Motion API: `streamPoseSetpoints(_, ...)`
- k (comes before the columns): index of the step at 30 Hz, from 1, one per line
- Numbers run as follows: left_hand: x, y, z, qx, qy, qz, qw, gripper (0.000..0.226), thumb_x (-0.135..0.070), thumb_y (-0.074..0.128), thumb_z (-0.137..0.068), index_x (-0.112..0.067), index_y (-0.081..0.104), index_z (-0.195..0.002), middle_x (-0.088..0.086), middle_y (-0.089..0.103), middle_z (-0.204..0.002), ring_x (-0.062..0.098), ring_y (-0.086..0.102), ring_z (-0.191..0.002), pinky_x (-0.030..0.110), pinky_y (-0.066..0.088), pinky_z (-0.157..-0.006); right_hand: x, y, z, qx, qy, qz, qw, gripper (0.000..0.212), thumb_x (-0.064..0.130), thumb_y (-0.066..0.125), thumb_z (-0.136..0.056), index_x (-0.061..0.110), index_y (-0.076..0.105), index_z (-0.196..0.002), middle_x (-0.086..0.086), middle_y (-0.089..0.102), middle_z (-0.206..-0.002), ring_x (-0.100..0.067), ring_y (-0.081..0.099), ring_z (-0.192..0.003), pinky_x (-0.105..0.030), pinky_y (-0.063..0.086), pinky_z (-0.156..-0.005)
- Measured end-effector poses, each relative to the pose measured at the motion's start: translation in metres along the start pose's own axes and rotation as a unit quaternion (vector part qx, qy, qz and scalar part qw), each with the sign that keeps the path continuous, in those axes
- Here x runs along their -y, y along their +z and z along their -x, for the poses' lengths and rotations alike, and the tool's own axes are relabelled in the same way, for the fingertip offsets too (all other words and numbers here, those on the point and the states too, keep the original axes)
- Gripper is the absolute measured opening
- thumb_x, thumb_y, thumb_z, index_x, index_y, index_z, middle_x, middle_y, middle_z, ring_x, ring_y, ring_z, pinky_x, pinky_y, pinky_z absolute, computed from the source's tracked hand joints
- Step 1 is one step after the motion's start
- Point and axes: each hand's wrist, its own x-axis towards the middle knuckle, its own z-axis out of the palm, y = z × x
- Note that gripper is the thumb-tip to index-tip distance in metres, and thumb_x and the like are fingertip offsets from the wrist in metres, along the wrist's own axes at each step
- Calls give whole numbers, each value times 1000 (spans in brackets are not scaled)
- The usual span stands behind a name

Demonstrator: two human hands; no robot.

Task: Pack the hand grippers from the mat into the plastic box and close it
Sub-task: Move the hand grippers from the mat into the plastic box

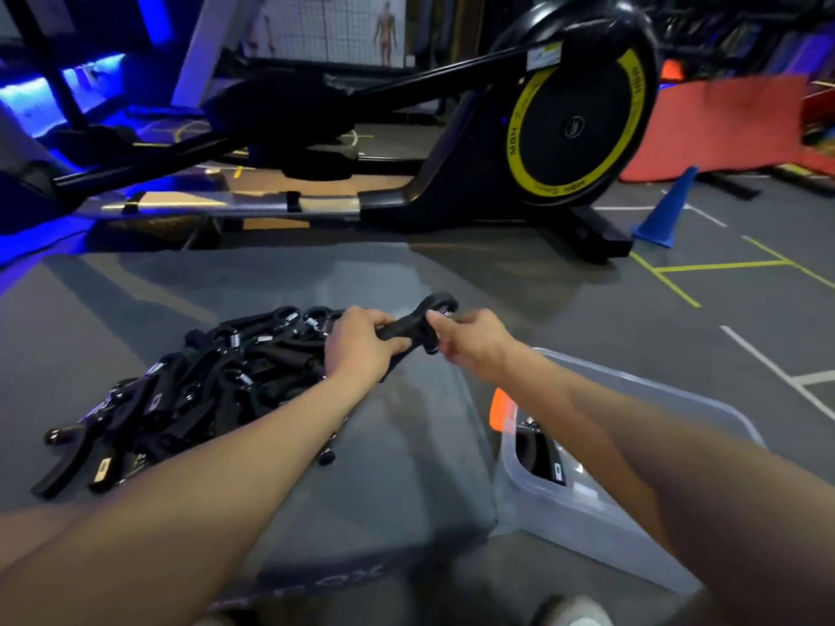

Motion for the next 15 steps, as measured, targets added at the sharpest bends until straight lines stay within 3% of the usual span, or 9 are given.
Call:
streamPoseSetpoints(2,-11,11,5,7,49,-20,999,28,-30,76,-73,-28,72,-101,1,58,-94,22,59,-93,26,40,-75,-4,-2,1,-2,53,-139,989,29,25,65,-87,10,46,-70,-6,45,-51,-15,44,-38,-30,48,-63)
streamPoseSetpoints(4,-17,21,11,28,105,-38,993,26,-26,74,-75,-26,72,-101,1,50,-86,24,56,-89,28,40,-73,-10,-6,-4,-24,84,-195,977,28,22,65,-87,10,43,-74,-3,48,-39,-10,45,-27,-38,52,-78)
streamPoseSetpoints(5,-19,25,13,41,127,-41,990,25,-24,74,-75,-25,73,-100,1,46,-83,25,56,-88,30,41,-73,-13,-7,-6,-39,96,-202,974,27,20,64,-88,10,43,-74,-4,49,-40,-11,49,-32,-40,52,-82)
streamPoseSetpoints(8,-22,36,16,89,169,-45,980,24,-22,72,-78,-18,72,-102,2,46,-85,27,56,-92,33,43,-82,-20,-11,-11,-64,114,-247,960,15,8,56,-91,5,48,-80,-14,54,-71,-25,59,-65,-41,54,-74)
streamPoseSetpoints(9,-25,37,15,99,175,-41,979,25,-22,69,-81,-15,71,-105,5,51,-90,26,56,-96,29,41,-84,-20,-15,-12,-64,108,-262,957,7,4,53,-92,3,49,-86,-15,55,-74,-27,60,-69,-40,55,-64)
streamPoseSetpoints(11,-31,37,8,90,163,-10,983,24,-21,61,-88,-11,69,-109,12,58,-104,27,57,-104,27,38,-88,-20,-25,-14,-51,78,-274,957,9,-3,49,-92,3,50,-86,-12,57,-63,-21,59,-57,-37,51,-53)
streamPoseSetpoints(13,-33,37,-3,77,125,-1,989,30,-24,56,-91,-12,62,-119,12,55,-120,26,53,-114,29,38,-98,-23,-38,-16,-30,48,-264,963,20,-4,46,-93,6,52,-77,-11,59,-63,-19,58,-56,-34,48,-59)
streamPoseSetpoints(15,-29,42,-9,127,73,-38,989,42,-27,54,-92,-11,50,-132,12,49,-135,26,48,-125,32,36,-106,-26,-46,-15,1,33,-270,962,22,-1,44,-95,8,52,-77,-13,59,-74,-21,60,-67,-34,50,-66)
